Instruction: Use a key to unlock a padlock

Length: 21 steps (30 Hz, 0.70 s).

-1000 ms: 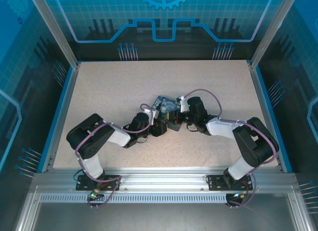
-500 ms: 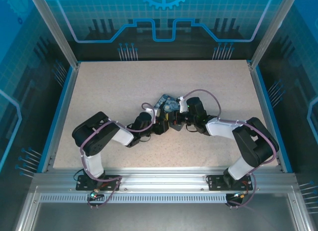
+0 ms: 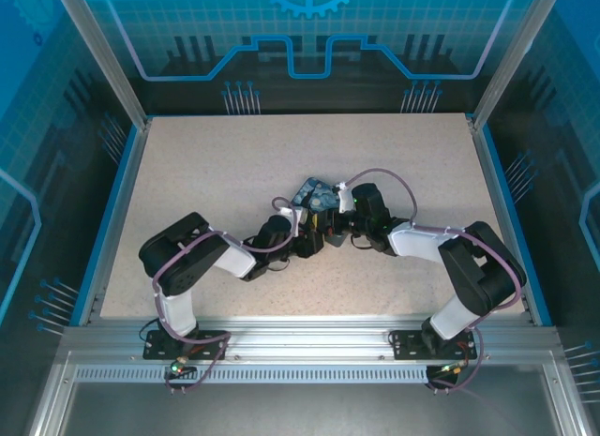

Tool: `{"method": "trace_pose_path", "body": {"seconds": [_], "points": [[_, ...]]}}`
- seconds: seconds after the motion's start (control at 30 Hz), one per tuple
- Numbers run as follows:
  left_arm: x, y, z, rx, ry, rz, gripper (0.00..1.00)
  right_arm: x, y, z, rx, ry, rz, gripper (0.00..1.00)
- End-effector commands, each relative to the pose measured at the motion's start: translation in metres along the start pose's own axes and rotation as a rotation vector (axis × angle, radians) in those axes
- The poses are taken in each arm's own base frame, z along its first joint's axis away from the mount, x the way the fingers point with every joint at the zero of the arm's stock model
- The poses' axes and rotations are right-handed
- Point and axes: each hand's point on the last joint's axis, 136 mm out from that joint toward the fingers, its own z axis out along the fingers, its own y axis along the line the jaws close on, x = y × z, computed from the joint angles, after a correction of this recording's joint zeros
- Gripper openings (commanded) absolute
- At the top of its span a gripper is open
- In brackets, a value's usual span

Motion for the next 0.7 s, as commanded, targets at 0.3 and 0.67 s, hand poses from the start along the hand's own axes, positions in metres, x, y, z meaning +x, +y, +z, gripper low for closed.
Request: {"method": "trace_pose_path", "body": {"seconds": [0.3,0.67], "points": [[0.007,0.003,0.004,-0.048,0.022,-0.082,0.42,0.038,-0.017,0.002,0.063,0.103,0.059,0.00],[-0.003,0.003,0.006,-0.055,-0.014,-0.131,0.38,0.040,-0.015,0.001,0.059,0.108,0.061,0.00]]}}
